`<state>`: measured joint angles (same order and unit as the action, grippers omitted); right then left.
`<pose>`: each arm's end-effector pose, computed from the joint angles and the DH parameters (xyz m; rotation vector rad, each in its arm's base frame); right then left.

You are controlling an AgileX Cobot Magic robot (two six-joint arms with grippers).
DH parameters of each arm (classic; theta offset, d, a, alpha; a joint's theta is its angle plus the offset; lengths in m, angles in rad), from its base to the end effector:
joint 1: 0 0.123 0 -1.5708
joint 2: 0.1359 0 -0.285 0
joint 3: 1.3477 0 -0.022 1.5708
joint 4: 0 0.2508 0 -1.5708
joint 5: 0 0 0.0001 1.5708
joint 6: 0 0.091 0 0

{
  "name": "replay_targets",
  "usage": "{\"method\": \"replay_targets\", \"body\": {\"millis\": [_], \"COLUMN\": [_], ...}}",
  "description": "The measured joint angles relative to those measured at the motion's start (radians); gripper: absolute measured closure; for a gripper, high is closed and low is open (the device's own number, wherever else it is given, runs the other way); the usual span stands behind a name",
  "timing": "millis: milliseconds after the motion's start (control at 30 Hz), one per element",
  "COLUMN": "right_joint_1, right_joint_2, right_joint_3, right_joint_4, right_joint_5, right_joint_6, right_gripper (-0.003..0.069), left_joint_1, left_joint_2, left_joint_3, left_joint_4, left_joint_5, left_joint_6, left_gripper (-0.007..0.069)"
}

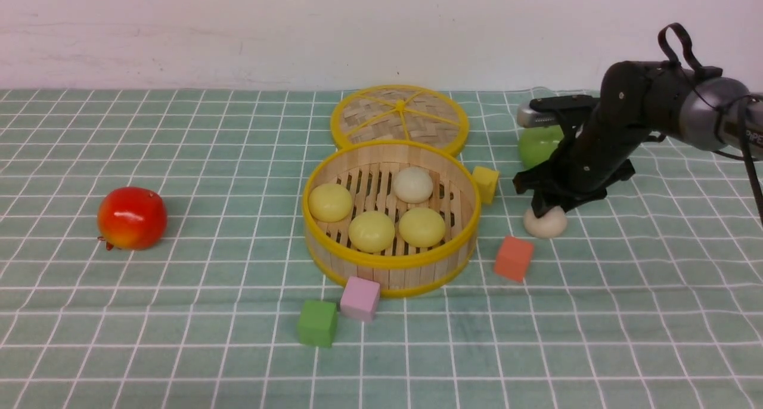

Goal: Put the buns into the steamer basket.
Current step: Use the right arm to grab a steamed stuffed bun, then use the right arm to put the steamed stuffed bun into the steamer

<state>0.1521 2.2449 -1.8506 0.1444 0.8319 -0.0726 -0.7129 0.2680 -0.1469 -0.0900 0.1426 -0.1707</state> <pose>0.4832 0.0839 0.1826 -0.2040 2.7015 0.1971 0.0589 -0.0525 0.2325 0.4143 1.7543 -0.7161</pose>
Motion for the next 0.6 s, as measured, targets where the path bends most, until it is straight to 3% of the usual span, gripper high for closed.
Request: {"method": "replay_targets", "body": {"millis": [200, 467, 600], "right_joint_1": [0.000, 0.009, 0.076], "right_joint_2": [-0.011, -0.142, -0.209], "right_joint_3": [-0.001, 0.002, -0.006], "right_joint_4": [0.036, 0.145, 0.375], "right_joint_5": [0.034, 0.073, 0.005], "right_joint_6": [-0.076, -0.113, -0.246], "right_gripper": [0.0618, 0.0641, 0.0641], "left_joint_1": [0.000, 0.000, 0.000], "left_joint_2": [0.000, 0.000, 0.000], "left_joint_3": [0.000, 0.000, 0.000], "left_joint_4": [0.000, 0.000, 0.000], "left_joint_5": [0.000, 0.000, 0.000], "left_joint_6": [0.000, 0.000, 0.000], "left_gripper": [0.0552, 0.0552, 0.0552]}}
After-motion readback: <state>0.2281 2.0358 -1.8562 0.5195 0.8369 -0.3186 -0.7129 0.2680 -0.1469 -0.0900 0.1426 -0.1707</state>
